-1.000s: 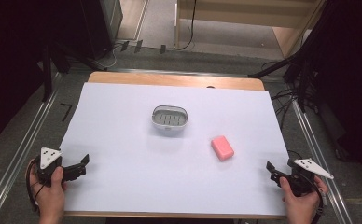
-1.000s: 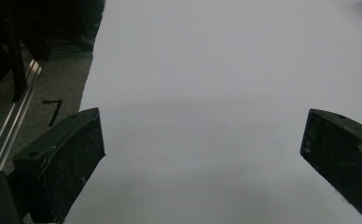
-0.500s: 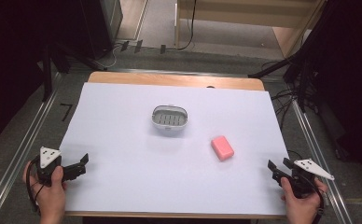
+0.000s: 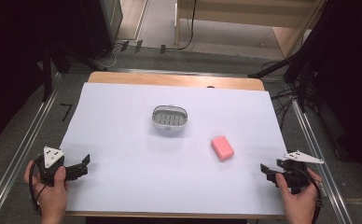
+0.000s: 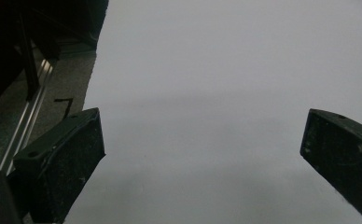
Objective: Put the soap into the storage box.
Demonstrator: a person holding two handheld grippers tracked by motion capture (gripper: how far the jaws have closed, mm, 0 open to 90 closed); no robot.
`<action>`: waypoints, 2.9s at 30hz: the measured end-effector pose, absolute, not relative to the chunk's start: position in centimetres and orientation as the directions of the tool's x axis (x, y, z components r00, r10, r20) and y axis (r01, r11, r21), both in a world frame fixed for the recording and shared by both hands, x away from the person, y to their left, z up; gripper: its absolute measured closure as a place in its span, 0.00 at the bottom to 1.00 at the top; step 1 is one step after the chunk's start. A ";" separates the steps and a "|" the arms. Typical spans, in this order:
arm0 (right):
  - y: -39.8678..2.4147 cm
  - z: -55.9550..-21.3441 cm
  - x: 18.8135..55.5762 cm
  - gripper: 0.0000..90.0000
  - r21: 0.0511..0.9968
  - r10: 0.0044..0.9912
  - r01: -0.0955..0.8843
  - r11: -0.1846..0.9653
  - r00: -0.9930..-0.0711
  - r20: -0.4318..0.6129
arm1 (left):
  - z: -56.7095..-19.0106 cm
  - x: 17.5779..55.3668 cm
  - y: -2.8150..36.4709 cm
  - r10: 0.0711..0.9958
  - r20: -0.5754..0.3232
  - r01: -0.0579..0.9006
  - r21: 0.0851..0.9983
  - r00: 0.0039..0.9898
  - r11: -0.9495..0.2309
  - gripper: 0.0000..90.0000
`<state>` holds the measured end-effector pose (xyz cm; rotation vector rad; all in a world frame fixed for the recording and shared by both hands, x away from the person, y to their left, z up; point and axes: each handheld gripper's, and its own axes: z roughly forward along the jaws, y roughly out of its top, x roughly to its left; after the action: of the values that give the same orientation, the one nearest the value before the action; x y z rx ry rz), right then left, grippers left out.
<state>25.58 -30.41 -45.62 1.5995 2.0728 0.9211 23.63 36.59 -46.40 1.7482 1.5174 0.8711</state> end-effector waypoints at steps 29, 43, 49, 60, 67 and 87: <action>-26.9 -43.8 29.2 0.29 0.546 0.935 0.812 0.207 -0.328 0.134 | -46.4 23.6 36.5 0.991 0.071 0.551 0.825 0.117 -0.124 0.00; -23.5 -43.3 30.8 0.25 0.516 0.913 0.818 0.254 -0.379 0.153 | -46.4 23.6 36.4 0.990 0.079 0.556 0.821 0.121 -0.133 0.00; -22.4 -43.0 31.3 0.24 0.513 0.905 0.814 0.272 -0.397 0.150 | -46.4 23.6 36.4 0.989 0.081 0.557 0.819 0.123 -0.136 0.00; -19.4 -43.3 32.5 0.17 0.505 0.885 0.799 0.326 -0.446 0.136 | -46.4 23.7 36.3 0.988 0.092 0.563 0.813 0.128 -0.149 0.00; -17.8 -43.2 33.4 0.16 0.499 0.884 0.800 0.332 -0.449 0.132 | -46.4 23.7 36.3 0.988 0.091 0.564 0.812 0.128 -0.148 0.00; -15.5 -44.7 35.2 0.35 0.444 0.897 0.827 0.344 -0.429 0.104 | -46.5 23.8 36.3 0.988 0.089 0.573 0.806 0.128 -0.147 0.00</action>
<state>35.16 -15.52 -44.69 1.5812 2.4420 0.6599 23.84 36.27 -46.48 1.7968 1.5074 0.8680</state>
